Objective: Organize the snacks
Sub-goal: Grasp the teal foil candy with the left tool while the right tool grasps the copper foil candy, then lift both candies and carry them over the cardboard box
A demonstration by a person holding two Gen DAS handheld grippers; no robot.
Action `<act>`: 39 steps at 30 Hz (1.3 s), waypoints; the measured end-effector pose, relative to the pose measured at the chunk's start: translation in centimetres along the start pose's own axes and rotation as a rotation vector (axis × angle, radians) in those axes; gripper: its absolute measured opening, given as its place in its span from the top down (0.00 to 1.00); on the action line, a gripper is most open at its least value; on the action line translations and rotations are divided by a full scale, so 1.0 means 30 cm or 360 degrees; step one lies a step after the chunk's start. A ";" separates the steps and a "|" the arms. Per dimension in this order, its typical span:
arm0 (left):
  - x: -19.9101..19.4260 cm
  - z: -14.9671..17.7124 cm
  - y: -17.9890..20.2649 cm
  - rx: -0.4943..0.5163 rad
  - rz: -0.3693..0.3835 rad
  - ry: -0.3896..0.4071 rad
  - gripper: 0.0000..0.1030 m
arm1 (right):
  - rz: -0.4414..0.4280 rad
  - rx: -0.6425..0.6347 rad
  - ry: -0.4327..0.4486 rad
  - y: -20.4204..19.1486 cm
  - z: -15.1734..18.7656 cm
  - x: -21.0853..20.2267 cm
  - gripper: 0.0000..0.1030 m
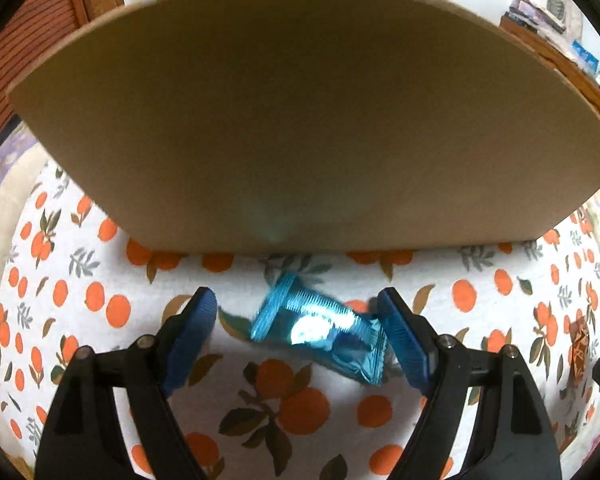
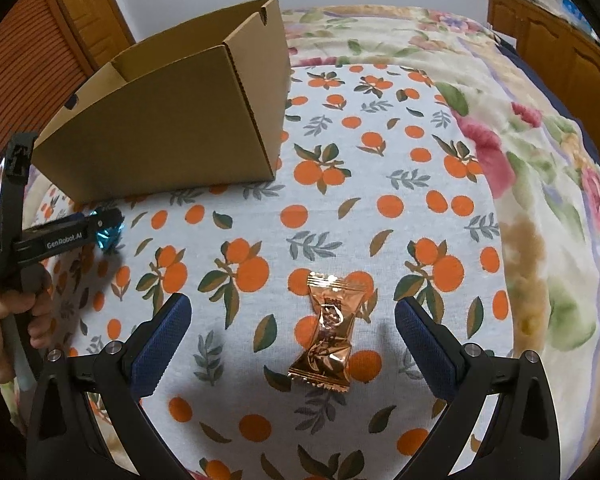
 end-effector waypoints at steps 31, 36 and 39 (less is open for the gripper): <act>-0.018 0.103 0.048 0.0122 0.0117 -0.0103 0.82 | 0.0143 -0.0059 -0.0191 0.025 0.027 0.091 0.80; -0.065 0.117 0.081 0.0164 0.0140 -0.0079 0.82 | 0.0074 0.0003 -0.0189 0.040 0.024 0.084 0.81; -0.095 0.124 0.072 0.0185 0.0147 -0.0062 0.82 | 0.0047 -0.0001 -0.0175 0.029 0.018 0.075 0.81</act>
Point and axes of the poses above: each gripper's, at about its wrist camera, not at the fingertips, and x roughly the way its jaws point, y to its right, z to its underside, the point moved 6 cm from there along x, roughly the way its jaws point, and after that the axes turned 10 degrees about -y, right-handed, at the moved point
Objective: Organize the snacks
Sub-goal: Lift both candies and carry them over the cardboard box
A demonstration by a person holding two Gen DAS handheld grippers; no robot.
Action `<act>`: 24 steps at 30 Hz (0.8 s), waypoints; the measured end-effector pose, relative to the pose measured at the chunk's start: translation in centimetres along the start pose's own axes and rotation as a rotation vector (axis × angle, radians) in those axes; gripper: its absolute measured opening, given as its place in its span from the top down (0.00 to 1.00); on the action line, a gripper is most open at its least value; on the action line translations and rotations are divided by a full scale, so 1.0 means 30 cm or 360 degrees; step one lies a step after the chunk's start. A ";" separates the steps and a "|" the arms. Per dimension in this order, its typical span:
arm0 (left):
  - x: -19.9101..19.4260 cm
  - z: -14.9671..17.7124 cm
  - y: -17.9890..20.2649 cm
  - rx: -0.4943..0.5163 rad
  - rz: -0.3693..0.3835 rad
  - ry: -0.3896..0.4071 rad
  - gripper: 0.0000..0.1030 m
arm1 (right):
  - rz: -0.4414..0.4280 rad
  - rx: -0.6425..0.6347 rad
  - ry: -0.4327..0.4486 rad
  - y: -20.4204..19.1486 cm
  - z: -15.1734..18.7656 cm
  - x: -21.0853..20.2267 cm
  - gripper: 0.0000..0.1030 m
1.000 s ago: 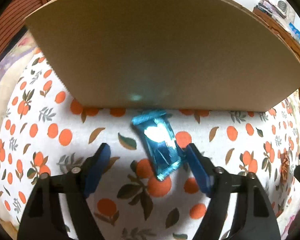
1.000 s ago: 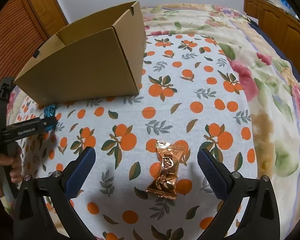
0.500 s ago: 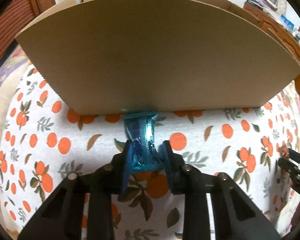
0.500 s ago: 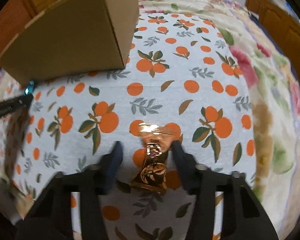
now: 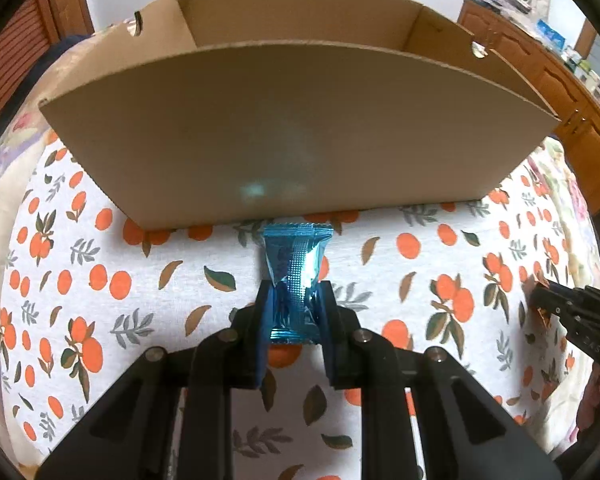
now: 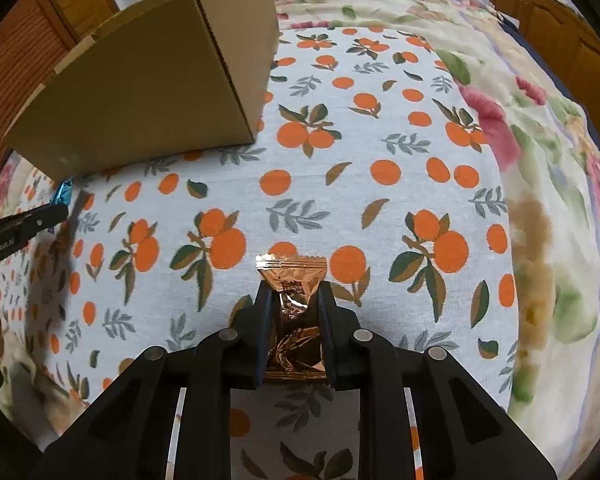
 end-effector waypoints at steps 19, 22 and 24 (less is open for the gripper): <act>-0.297 0.025 0.025 0.0105 0.0060 0.0193 0.82 | -0.0067 -0.0071 0.0226 -0.055 -0.026 -0.150 0.81; -0.329 0.016 0.028 0.0113 0.0074 0.0225 0.82 | -0.0084 -0.0089 0.0273 -0.071 -0.032 -0.180 0.81; -0.342 0.009 0.033 0.0120 0.0080 0.0242 0.82 | -0.0097 -0.0101 0.0301 -0.082 -0.034 -0.201 0.81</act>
Point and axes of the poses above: each gripper's, at about its wrist camera, not at the fingertips, and x roughly the way its jaws point, y to its right, z to its underside, the point moved 6 cm from there along x, roughly the way its jaws point, and after that the axes turned 10 degrees about -y, right-handed, at the moved point
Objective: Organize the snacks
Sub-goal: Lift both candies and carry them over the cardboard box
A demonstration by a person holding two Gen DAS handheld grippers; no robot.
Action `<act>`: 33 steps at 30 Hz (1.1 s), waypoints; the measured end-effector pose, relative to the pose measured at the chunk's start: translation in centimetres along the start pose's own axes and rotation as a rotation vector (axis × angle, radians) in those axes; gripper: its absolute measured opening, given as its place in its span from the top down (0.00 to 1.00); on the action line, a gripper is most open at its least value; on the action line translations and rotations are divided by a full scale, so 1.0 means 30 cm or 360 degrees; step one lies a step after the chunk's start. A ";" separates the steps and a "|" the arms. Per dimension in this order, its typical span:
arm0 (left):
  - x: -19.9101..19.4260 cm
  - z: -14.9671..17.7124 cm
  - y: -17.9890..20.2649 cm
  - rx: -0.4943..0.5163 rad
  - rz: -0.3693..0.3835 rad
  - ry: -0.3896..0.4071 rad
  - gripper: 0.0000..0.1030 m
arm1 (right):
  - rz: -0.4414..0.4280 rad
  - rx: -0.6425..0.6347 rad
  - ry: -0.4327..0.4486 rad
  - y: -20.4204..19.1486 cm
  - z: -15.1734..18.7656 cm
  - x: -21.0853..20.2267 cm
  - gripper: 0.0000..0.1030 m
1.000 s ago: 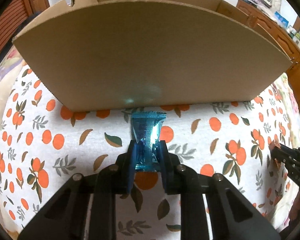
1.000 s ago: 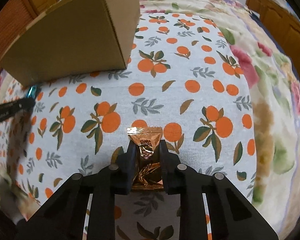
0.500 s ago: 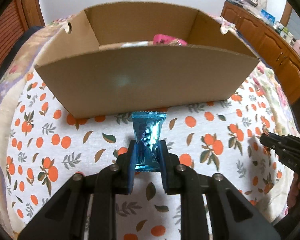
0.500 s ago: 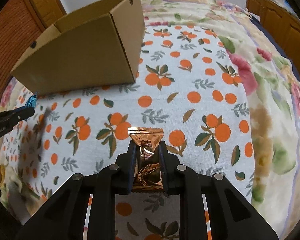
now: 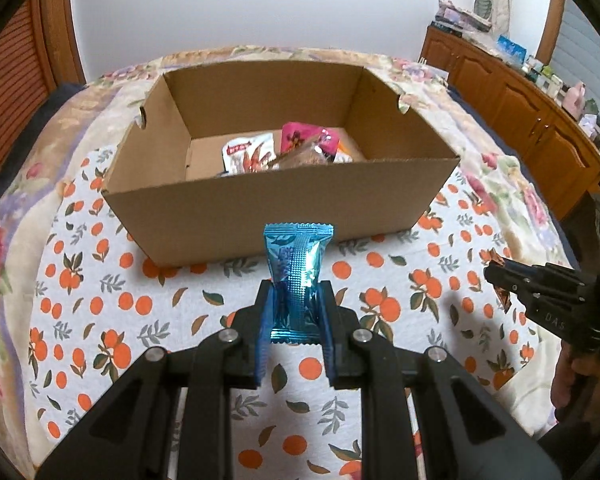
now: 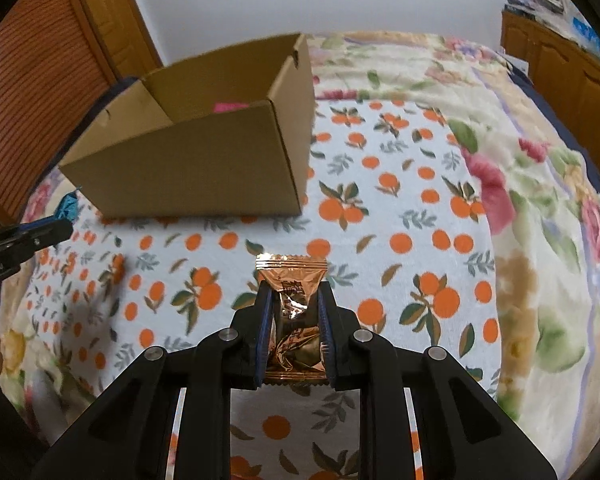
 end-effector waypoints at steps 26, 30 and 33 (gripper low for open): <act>-0.178 -0.113 -0.046 -0.0004 0.0045 0.0201 0.82 | -0.0093 -0.0145 0.0226 -0.138 -0.084 -0.157 0.81; -0.204 -0.140 -0.049 0.0000 0.0052 0.0224 0.82 | -0.0122 -0.0199 0.0273 -0.194 -0.108 -0.193 0.81; -0.230 -0.165 -0.050 0.0009 0.0045 0.0255 0.82 | -0.0133 -0.0240 0.0303 -0.230 -0.131 -0.210 0.81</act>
Point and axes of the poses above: each gripper's, at about its wrist camera, not at the fingertips, and x roughly the way its jaws point, y to its right, z to its underside, the point moved 6 cm from there along x, roughly the way its jaws point, and after that the axes turned 10 degrees about -y, right-handed, at the moved point
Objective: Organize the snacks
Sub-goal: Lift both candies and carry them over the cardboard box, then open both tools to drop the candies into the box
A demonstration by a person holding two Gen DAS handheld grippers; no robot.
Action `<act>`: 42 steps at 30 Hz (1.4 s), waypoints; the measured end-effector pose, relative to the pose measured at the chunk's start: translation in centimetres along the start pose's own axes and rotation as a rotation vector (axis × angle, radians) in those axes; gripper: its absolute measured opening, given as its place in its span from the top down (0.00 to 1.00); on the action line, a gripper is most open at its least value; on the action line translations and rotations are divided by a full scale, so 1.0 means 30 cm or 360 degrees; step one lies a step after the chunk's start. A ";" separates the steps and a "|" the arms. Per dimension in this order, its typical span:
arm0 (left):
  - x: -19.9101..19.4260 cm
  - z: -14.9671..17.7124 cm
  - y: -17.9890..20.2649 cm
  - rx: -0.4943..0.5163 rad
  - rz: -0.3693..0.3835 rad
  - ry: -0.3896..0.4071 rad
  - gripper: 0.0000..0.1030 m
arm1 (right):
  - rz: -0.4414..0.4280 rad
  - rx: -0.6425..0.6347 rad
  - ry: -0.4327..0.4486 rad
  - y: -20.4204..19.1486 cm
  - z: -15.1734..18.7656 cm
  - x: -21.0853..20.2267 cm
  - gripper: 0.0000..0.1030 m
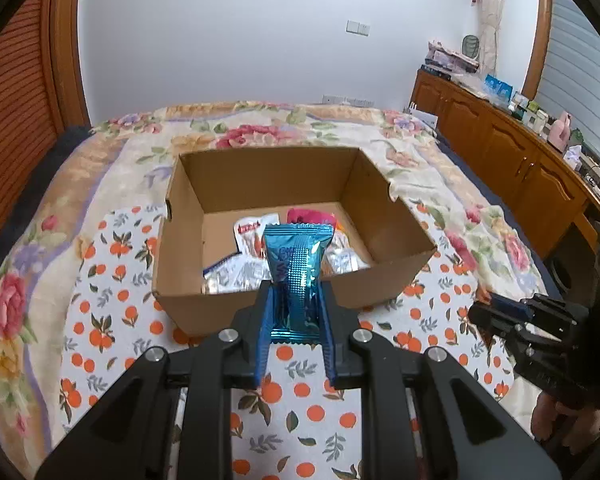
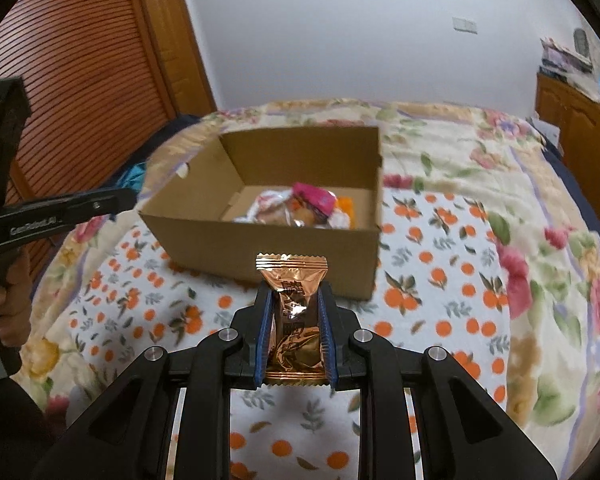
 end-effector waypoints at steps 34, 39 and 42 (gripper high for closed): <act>0.359 -0.151 -0.192 -0.0012 -0.0026 -0.0157 0.81 | 0.0109 -0.0141 -0.0029 -0.073 -0.348 0.369 0.81; 0.409 -0.121 -0.191 -0.0011 -0.0036 -0.0204 0.81 | 0.0113 -0.0097 -0.0084 -0.037 -0.350 0.440 0.81; 0.424 -0.109 -0.191 -0.0016 -0.0029 -0.0224 0.81 | 0.0105 -0.0057 -0.0115 -0.020 -0.346 0.467 0.81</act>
Point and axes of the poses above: each gripper's, at about its wrist camera, not at the fingertips, and x roughly the way its jaws point, y to its right, z to its underside, the point moved 6 cm from there along x, roughly the way its jaws point, and after that the axes turned 10 degrees about -y, right-handed, at the moved point
